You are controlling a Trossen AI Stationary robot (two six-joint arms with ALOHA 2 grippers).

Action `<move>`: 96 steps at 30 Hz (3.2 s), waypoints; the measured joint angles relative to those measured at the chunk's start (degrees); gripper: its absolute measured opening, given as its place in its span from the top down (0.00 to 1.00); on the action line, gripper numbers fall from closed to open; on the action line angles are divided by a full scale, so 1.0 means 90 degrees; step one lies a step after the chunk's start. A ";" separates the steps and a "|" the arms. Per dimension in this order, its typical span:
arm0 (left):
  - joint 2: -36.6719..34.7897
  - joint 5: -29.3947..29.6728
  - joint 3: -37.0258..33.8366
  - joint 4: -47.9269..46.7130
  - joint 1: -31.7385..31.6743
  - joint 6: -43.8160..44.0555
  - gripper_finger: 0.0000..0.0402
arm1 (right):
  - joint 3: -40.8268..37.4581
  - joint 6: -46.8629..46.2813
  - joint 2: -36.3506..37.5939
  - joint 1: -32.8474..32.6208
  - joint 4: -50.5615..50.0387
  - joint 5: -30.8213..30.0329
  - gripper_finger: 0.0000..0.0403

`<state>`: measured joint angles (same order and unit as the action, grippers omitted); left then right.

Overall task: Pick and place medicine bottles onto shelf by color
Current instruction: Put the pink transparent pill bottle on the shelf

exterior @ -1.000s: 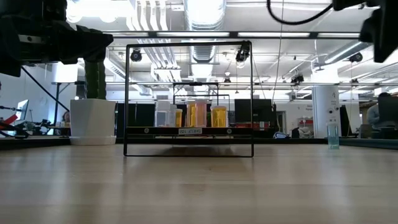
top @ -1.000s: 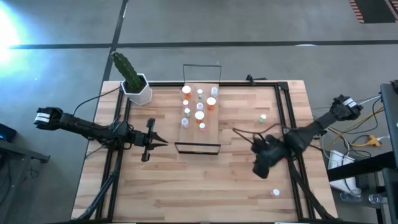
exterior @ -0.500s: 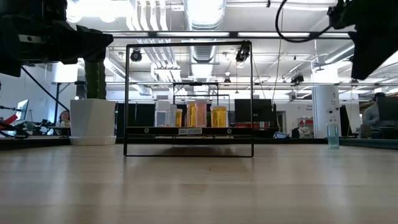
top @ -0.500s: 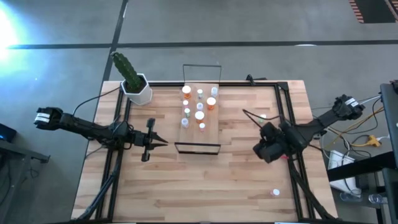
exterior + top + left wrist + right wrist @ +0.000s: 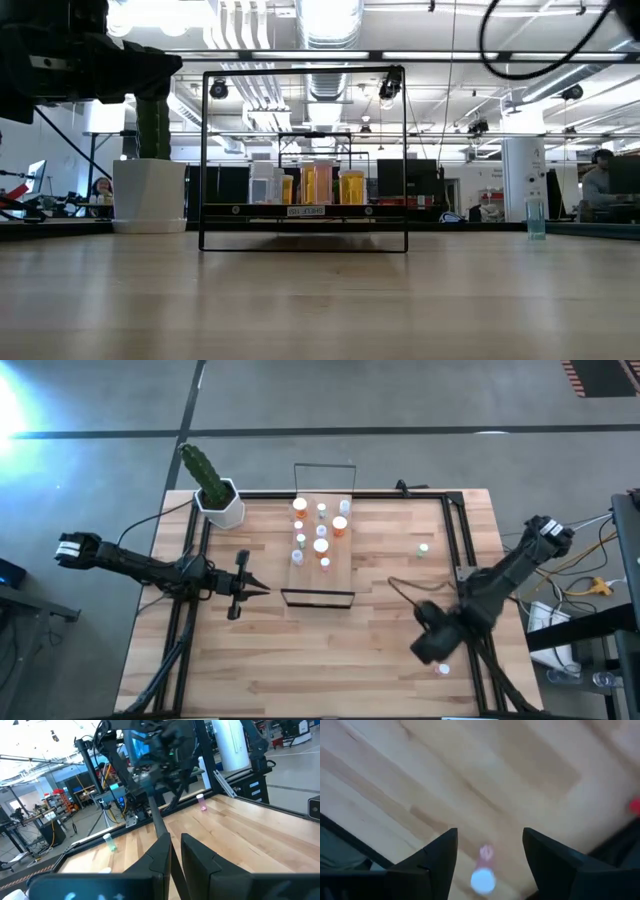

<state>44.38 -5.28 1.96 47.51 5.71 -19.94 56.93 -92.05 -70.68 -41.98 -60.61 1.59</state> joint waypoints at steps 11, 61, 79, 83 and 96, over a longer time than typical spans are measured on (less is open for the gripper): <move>0.0059 0.0000 0.0000 -0.0007 0.0000 0.0004 0.94 | 0.0902 -0.2527 -0.1370 -0.1907 -0.0066 0.0060 0.47; 0.0423 -0.0002 0.0000 0.0220 0.0001 -0.0034 0.94 | 0.0010 -0.0152 -0.0663 -0.0242 0.0920 0.0638 0.71; 0.0442 -0.0001 0.0000 0.0284 0.0000 -0.0040 0.94 | 0.3682 0.7984 -0.2420 0.5828 -0.1059 0.0126 0.72; 0.0447 -0.0001 0.0000 0.0284 0.0001 -0.0034 0.94 | 0.4875 0.9006 -0.3591 0.6309 -0.1272 0.0216 0.72; 0.0454 -0.0002 0.0000 0.0282 0.0000 -0.0015 0.94 | 0.8123 0.9955 -0.6144 0.6682 -0.2885 0.0209 0.71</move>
<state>48.46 -5.30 1.96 50.04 5.71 -20.08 130.04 -2.45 -125.97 18.15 -86.57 3.46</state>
